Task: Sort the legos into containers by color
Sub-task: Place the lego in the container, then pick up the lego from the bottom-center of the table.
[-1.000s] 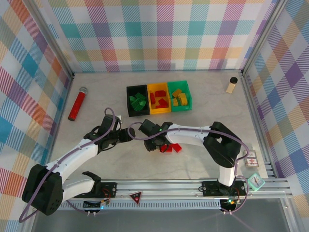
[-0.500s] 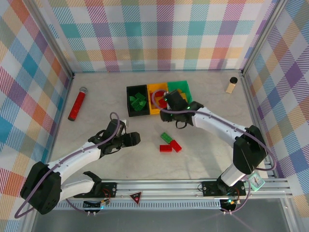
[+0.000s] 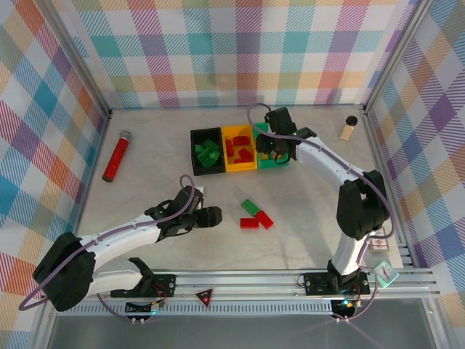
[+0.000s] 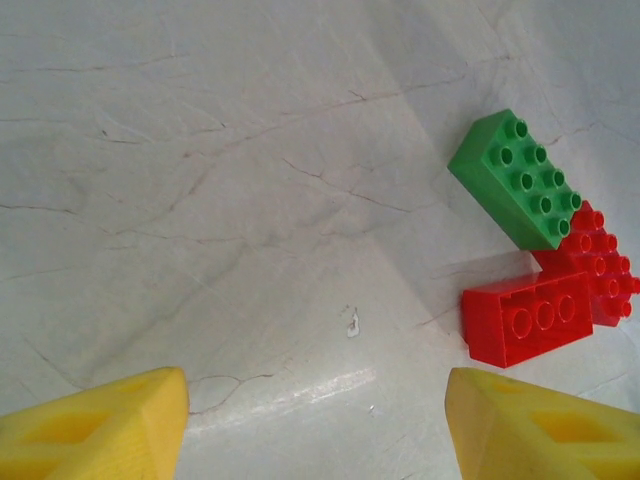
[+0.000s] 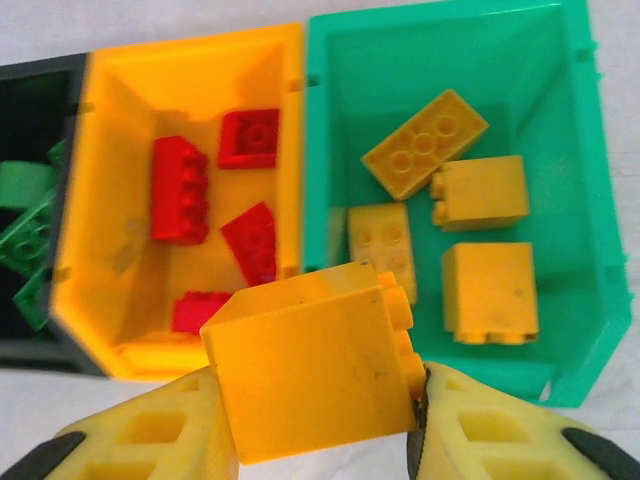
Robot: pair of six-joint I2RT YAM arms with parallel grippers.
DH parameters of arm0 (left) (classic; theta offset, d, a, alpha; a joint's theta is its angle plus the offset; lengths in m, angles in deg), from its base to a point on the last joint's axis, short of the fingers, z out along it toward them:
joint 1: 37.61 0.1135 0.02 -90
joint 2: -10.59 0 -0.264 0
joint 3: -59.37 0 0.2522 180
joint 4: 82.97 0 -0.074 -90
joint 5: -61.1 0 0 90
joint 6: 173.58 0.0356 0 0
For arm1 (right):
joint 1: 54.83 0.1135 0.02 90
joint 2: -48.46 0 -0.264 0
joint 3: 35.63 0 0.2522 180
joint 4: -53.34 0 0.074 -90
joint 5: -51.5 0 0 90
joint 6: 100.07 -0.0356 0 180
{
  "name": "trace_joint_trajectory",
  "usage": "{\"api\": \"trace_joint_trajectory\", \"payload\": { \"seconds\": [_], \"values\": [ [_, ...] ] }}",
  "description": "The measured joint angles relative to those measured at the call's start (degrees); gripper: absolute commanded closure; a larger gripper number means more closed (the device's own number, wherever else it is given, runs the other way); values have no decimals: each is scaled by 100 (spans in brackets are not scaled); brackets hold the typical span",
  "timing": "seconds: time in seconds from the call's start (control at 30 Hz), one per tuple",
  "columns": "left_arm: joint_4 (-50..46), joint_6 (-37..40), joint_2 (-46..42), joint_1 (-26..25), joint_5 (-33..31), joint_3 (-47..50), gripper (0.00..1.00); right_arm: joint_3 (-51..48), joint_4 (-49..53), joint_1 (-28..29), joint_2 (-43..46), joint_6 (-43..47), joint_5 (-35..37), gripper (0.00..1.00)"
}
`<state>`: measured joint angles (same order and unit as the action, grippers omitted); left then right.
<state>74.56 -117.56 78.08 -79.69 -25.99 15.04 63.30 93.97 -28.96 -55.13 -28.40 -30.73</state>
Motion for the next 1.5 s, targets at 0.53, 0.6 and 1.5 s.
{"api": "trace_joint_trajectory", "payload": {
  "seconds": [0.53,0.6,1.5],
  "values": [
    [28,-98,282,-140,-219,-197,31,400,-68,-452,-774,-44,-332,43],
    [24,-98,302,-140,-247,-197,31,258,-87,-452,-669,-44,-404,43],
    [136,-116,170,-140,-855,-164,33,-2959,369,599,1797,442,-1469,42]
  ]
}}
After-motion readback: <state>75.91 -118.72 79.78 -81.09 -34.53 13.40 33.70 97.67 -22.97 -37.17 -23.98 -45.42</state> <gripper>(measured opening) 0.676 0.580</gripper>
